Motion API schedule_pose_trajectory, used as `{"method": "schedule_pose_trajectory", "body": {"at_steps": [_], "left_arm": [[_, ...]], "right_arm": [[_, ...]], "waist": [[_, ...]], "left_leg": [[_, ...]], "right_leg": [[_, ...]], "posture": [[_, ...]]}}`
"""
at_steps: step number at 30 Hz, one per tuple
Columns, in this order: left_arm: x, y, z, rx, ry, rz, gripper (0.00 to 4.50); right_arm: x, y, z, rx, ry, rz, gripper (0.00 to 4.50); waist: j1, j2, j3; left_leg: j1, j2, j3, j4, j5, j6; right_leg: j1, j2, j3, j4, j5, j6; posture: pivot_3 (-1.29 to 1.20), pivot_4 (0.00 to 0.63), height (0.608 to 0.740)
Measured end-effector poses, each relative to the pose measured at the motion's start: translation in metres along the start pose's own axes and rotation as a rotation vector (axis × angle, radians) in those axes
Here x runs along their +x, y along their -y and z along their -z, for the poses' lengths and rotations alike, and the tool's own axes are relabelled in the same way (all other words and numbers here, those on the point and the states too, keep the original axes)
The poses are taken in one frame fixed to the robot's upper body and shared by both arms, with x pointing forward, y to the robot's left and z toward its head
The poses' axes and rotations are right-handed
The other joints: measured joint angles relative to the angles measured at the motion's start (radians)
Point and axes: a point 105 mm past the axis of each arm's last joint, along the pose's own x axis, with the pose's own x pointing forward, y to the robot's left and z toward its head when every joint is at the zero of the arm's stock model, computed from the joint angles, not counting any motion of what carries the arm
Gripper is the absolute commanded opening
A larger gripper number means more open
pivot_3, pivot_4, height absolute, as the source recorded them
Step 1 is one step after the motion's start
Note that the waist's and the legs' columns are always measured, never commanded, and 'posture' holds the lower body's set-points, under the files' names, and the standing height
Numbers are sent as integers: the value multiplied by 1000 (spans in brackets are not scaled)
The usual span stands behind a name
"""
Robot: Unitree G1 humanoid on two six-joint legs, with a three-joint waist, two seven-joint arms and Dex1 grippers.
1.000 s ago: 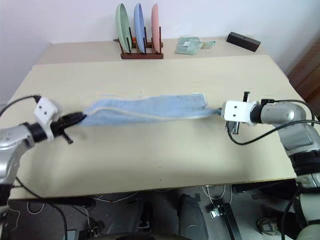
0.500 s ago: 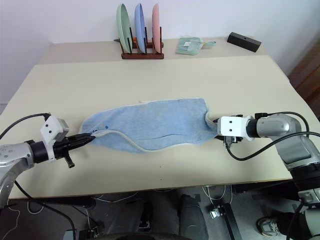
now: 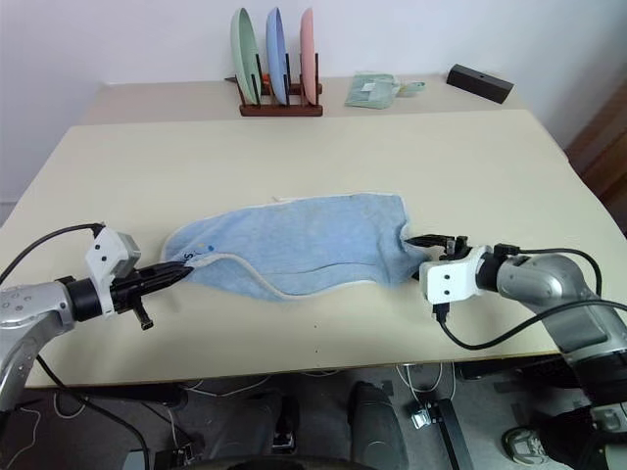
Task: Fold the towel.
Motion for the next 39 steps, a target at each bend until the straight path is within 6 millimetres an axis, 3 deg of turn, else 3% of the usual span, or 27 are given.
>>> {"method": "schedule_pose_trajectory", "body": {"at_steps": [6, 11, 14, 18, 25, 30, 32, 34, 37, 39], "left_arm": [[2, 1, -2, 1, 8, 8, 0], [6, 3, -3, 4, 10, 25, 0], [6, 4, -2, 3, 9, 29, 0], [7, 4, -2, 2, 8, 29, 0], [6, 4, 0, -6, 5, 18, 0], [3, 8, 4, -21, -20, 38, 0], [1, 7, 2, 0, -26, 47, 0], [6, -7, -13, 53, 15, 10, 0], [19, -48, -48, 188, 113, -150, 0], [28, -87, -77, 263, 179, -325, 0]], "right_arm": [[-6, -24, 1, -27, 9, -13, 2910], [-5, -23, 0, -48, 18, 12, 2910], [-3, -21, 1, -42, 13, 23, 2038], [3, -15, 7, -4, -9, 51, 74], [6, -7, 9, 5, -10, 64, 28], [1, -5, 12, 136, 2, -11, 28], [0, 7, 12, 148, 2, -7, 28], [1, 35, 14, 119, -5, 55, 28], [0, 90, 19, 54, -42, 209, 28], [-2, 130, 26, 3, -93, 327, 28]], "waist": [[-1, 0, 0], [-1, 0, 0], [-1, 0, 0], [-1, 0, 0], [-1, 0, 0], [-2, 0, 0], [-2, 0, 0], [1, 1, 0], [8, 1, 0], [14, 0, 0]], "left_leg": [[0, 0, 0, 1, 0, 0], [0, 1, -1, 2, 0, 0], [0, 1, -1, 2, 0, 0], [0, 1, -1, 3, 0, 0], [0, 1, -2, 3, 0, 1], [0, 1, -2, 3, -1, 1], [0, 1, -2, 3, -1, 2], [0, 1, -2, 4, -3, 6], [1, 0, -3, 4, -1, 2], [0, -1, -3, 4, 0, 1]], "right_leg": [[1, 1, 0, 0, 0, 0], [2, 1, 0, 0, 0, 0], [2, 1, 0, 0, 0, 0], [2, 1, 0, 0, 0, -1], [2, 1, 0, 0, 0, 0], [3, 1, 0, 0, 0, 0], [3, 1, 0, 0, -1, -1], [3, 1, 0, 0, -2, -3], [4, 1, -1, 0, 0, -2], [4, 2, -1, 0, 1, -1]], "posture": [[0, 150, 737], [0, 150, 737], [0, 150, 737], [0, 150, 737], [0, 150, 737], [0, 150, 737], [0, 150, 737], [0, 150, 737], [0, 150, 737], [0, 150, 737]]}}
